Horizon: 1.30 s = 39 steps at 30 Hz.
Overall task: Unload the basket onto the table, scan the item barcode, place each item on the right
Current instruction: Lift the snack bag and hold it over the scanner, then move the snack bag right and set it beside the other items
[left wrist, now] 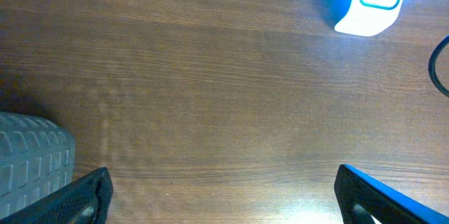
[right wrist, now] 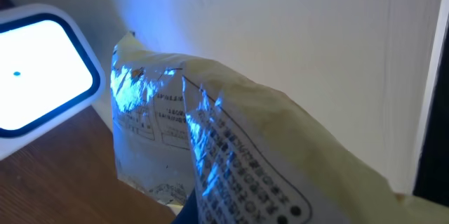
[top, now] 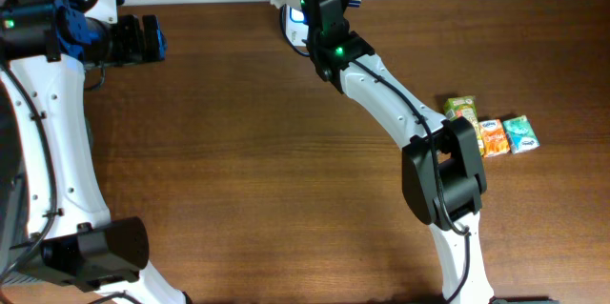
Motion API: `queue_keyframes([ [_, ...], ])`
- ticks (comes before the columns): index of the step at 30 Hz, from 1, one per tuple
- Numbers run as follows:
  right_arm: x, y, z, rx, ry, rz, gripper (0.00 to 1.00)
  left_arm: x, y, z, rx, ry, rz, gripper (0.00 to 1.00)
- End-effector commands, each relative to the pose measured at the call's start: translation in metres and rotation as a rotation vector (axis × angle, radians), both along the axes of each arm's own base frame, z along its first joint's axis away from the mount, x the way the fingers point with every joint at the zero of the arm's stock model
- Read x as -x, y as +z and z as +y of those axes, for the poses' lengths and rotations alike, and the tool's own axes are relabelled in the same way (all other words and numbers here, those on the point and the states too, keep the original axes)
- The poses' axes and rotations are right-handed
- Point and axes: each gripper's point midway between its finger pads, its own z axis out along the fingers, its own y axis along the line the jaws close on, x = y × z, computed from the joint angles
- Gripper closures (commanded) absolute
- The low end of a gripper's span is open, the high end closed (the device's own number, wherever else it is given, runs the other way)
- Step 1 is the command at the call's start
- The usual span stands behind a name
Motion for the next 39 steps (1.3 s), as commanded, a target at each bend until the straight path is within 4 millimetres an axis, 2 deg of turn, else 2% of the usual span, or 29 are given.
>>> queue_keyframes([
  [1,-0.004,0.006,0.007,0.141,0.066,-0.006,0.96,-0.001,-0.002,0.002,-0.005,0.002,0.004,0.01],
  [3,-0.006,0.01,0.009,0.146,0.07,-0.029,0.96,-0.001,-0.002,0.002,-0.005,0.001,0.004,0.01],
  [8,-0.006,0.006,0.011,0.146,0.084,-0.023,0.96,-0.001,-0.002,0.002,-0.005,0.001,0.004,0.01],
  [11,-0.006,0.007,0.021,0.132,0.137,-0.029,0.96,-0.001,-0.002,0.002,-0.005,0.001,0.004,0.01],
  [18,-0.008,0.013,0.029,0.152,0.191,-0.056,0.96,-0.001,-0.002,0.002,-0.005,0.001,0.004,0.01],
  [24,-0.01,0.011,0.025,0.146,0.187,-0.054,0.96,-0.001,-0.002,0.002,-0.005,0.001,0.004,0.01],
  [27,-0.009,0.015,0.026,0.05,0.169,-0.063,0.96,-0.001,-0.002,0.002,-0.005,0.002,0.004,0.01],
  [29,-0.004,0.029,0.024,-0.094,0.143,-0.076,0.96,-0.001,-0.002,0.002,-0.005,0.001,0.004,0.01],
  [32,0.014,0.063,0.017,-0.237,0.125,-0.062,0.96,-0.001,-0.002,0.002,-0.005,0.001,0.004,0.01],
  [33,0.026,0.082,0.014,-0.342,0.116,-0.053,0.96,-0.001,-0.002,0.002,-0.005,0.001,0.004,0.01],
  [35,0.058,0.106,0.016,-0.558,0.157,0.047,0.96,-0.001,-0.002,0.002,-0.005,0.001,0.004,0.01],
  [37,0.093,0.122,0.02,-0.814,0.199,0.188,0.96,-0.001,-0.002,0.002,-0.005,0.001,0.004,0.01],
  [39,0.124,0.135,0.009,-1.09,0.158,0.331,0.96,-0.001,-0.002,0.002,-0.005,0.001,0.004,0.01],
])
